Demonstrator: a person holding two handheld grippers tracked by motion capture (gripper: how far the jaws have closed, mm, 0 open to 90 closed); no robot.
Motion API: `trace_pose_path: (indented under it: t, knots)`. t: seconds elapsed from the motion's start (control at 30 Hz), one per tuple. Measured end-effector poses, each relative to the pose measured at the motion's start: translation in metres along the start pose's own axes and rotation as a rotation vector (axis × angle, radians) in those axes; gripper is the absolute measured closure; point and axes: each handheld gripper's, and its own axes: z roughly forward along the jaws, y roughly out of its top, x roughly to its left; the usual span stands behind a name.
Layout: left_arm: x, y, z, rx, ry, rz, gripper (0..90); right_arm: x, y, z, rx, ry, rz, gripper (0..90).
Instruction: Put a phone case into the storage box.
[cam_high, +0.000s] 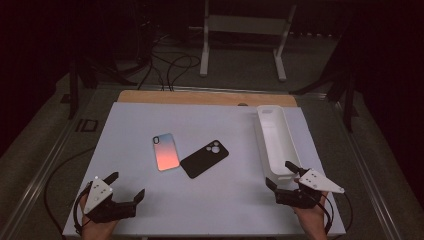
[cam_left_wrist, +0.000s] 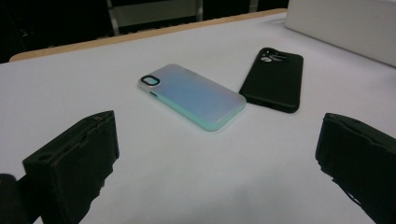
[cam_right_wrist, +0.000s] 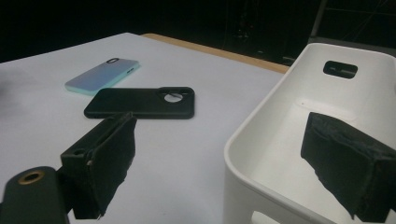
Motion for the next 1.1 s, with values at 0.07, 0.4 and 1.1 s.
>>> trace_pose_path:
  t: [0.07,0.4,1.1]
  knots:
    - [0.0,0.0,0.001,0.002,0.002,-0.001,0.0,0.0,0.0,0.0,-0.002,0.0,0.0,9.9]
    - [-0.001,0.0,0.002,0.007,0.002,0.0,0.0,0.003,-0.001,0.003,0.005,-0.001,-0.013,9.9]
    - [-0.003,0.01,0.009,0.004,0.005,-0.012,0.0,0.007,-0.001,0.007,0.014,0.001,-0.017,9.9]
